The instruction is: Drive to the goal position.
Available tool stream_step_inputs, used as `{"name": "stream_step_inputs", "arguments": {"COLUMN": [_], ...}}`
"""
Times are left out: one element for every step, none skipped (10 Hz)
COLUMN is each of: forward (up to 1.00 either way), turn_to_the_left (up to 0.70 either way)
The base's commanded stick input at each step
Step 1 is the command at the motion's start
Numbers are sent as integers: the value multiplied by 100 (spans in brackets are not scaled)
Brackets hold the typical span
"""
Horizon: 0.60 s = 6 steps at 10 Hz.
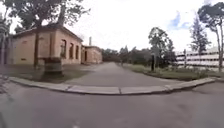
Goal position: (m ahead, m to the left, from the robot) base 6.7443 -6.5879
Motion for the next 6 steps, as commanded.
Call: {"name": "stream_step_inputs", "arguments": {"forward": [70, 70, 70, 70, 70, 70], "turn_to_the_left": [0, 0, 0, 0, 0, 0]}}
